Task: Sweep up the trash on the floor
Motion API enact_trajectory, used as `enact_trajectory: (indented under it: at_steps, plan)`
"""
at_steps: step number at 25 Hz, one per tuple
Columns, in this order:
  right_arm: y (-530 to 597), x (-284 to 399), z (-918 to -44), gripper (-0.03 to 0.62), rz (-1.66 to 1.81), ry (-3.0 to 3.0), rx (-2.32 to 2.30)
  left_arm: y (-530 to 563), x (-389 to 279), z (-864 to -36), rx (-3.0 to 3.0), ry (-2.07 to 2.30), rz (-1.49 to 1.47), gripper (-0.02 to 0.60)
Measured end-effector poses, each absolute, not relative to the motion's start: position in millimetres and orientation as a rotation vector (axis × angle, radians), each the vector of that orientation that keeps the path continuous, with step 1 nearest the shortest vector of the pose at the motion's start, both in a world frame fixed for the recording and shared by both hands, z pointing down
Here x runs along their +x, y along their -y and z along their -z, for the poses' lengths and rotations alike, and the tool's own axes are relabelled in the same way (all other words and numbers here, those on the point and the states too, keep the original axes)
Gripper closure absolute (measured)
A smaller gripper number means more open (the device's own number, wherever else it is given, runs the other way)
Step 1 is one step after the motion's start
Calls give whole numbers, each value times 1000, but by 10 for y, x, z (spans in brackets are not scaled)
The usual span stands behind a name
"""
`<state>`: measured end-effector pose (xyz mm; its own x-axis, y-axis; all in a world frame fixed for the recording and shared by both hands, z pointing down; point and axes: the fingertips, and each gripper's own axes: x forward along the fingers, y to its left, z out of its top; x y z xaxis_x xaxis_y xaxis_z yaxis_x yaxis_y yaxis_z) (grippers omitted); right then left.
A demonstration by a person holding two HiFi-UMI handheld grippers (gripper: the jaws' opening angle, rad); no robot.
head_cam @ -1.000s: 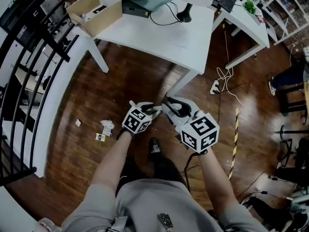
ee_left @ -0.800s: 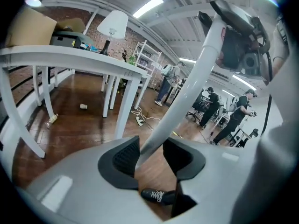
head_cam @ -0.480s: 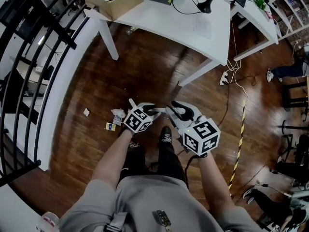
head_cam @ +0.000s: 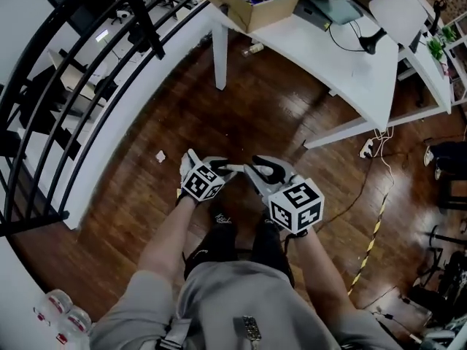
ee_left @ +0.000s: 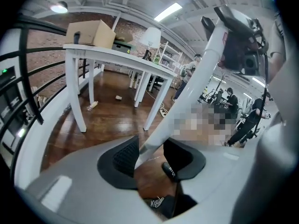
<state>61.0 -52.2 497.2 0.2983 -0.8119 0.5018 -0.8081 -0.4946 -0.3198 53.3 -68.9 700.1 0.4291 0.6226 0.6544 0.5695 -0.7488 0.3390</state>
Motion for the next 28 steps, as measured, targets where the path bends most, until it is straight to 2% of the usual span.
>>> enact_trajectory:
  at_steps: [8,15,20,28]
  plan:
    - [1641,611,-4616,500,892,-1888,-2418,1800,563,-6654,2688,-785,-1094,417]
    - [2816,772,-4322,500,755,-2304,-2245,2983,857,-6365,2751,-357,-906,417]
    - [3642,1029,-4341,500,672,-2589,-2035,3878,1162,-6392,2753,-11,-776,417]
    - [4596,1124,-4663,500,638,-2980,-1683,4809,1271,-6722,2629,418,-633,417]
